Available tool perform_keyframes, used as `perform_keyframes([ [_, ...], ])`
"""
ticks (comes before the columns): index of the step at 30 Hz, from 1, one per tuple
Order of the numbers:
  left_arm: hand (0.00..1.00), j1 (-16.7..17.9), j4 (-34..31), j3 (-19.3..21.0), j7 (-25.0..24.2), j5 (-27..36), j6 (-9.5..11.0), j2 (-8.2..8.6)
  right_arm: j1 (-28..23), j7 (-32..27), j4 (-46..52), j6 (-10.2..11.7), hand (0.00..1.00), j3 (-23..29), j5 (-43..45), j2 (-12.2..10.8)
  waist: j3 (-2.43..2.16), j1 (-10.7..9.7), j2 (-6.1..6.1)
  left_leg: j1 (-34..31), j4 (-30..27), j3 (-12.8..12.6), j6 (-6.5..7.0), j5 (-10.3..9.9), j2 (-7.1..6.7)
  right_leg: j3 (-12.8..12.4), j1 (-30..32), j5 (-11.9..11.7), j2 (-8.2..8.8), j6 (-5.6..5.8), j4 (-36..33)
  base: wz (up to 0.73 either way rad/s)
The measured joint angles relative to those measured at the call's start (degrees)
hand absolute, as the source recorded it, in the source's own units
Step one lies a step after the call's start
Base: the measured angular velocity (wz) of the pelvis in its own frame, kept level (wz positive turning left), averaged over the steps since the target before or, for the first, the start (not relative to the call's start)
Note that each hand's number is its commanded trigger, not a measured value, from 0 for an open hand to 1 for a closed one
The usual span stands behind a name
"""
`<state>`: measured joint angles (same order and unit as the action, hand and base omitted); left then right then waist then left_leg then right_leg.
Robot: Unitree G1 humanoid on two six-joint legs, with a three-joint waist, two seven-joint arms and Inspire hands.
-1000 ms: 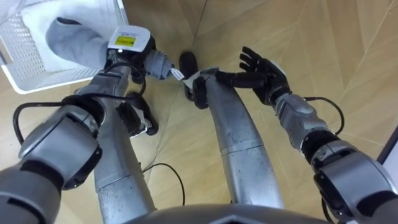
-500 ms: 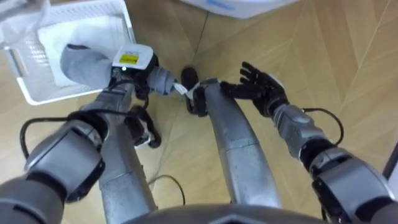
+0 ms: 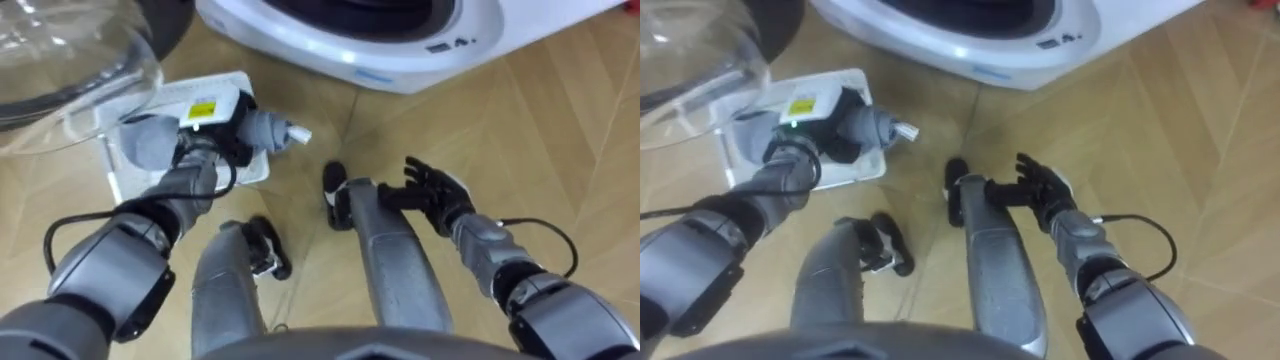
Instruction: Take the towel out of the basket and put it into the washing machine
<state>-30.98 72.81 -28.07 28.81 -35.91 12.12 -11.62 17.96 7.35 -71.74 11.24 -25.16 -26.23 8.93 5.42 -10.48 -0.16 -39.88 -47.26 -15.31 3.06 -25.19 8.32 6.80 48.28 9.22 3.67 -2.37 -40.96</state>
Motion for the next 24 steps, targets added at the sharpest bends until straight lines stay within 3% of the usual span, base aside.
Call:
perform_keyframes([
  [3,1.0,1.9,-5.1,1.0,0.0,3.9,0.1,-0.05,0.0,0.9,0.4,0.0,0.0,0.1,1.9,0.0,0.0,0.7,0.46,2.0,1.2,0.0,0.16,0.3,-0.16,0.7,-2.3,0.0,0.3,0.01,1.3,0.07],
  [5,1.0,2.5,-7.0,1.0,-0.2,6.6,1.3,0.22,-0.5,1.5,0.5,0.0,0.0,0.1,2.9,0.0,-0.11,1.6,0.64,3.3,2.2,0.0,0.15,0.5,-0.44,1.0,-3.6,0.0,0.49,0.01,2.3,0.1],
  [8,1.0,4.2,-10.3,1.4,-1.6,12.2,1.7,1.72,-1.3,1.6,0.4,0.0,0.0,0.3,4.1,0.2,-0.82,2.0,1.56,5.1,5.2,0.2,0.26,2.0,-1.81,1.3,-5.2,-0.4,1.48,0.21,3.5,0.18],
  [11,1.0,6.9,-16.9,0.9,-5.6,22.7,1.9,2.63,-1.7,1.7,0.4,0.0,0.0,0.0,4.3,0.3,-1.03,2.9,1.76,7.1,7.6,-0.1,0.22,3.1,-3.01,1.2,-6.4,-0.4,2.39,0.28,3.9,0.09],
  [16,1.0,9.8,-22.3,0.1,-17.9,45.2,1.9,4.05,-1.2,2.1,0.4,0.0,0.0,0.0,6.0,-0.1,-1.39,3.4,1.53,7.9,8.6,0.5,-0.07,3.9,-3.12,1.9,-7.8,-0.5,2.44,0.12,5.4,0.08],
  [21,1.0,11.6,-23.9,-0.9,-30.3,57.6,1.9,4.74,-1.7,2.8,0.5,-0.1,0.0,0.1,6.8,-0.2,-1.62,3.6,1.28,8.7,8.5,1.4,-0.18,4.0,-3.08,2.7,-9.5,-0.7,2.18,0.02,6.4,0.03],
  [22,1.0,11.7,-23.9,-1.6,-33.0,59.9,1.9,4.67,-2.1,3.0,0.5,-0.1,0.0,0.2,7.0,-0.3,-1.93,3.7,0.83,8.7,8.6,1.5,-0.2,4.0,-3.09,2.7,-9.6,-0.8,2.12,0.0,6.5,0.05],
  [24,1.0,11.9,-23.9,-1.7,-36.3,63.2,1.9,5.1,-2.4,3.7,0.6,-0.1,0.0,0.2,7.0,-0.3,-2.12,4.2,0.59,9.1,8.8,1.5,-0.22,4.0,-2.95,2.8,-10.2,-1.3,1.8,-0.02,7.4,-0.03],
])
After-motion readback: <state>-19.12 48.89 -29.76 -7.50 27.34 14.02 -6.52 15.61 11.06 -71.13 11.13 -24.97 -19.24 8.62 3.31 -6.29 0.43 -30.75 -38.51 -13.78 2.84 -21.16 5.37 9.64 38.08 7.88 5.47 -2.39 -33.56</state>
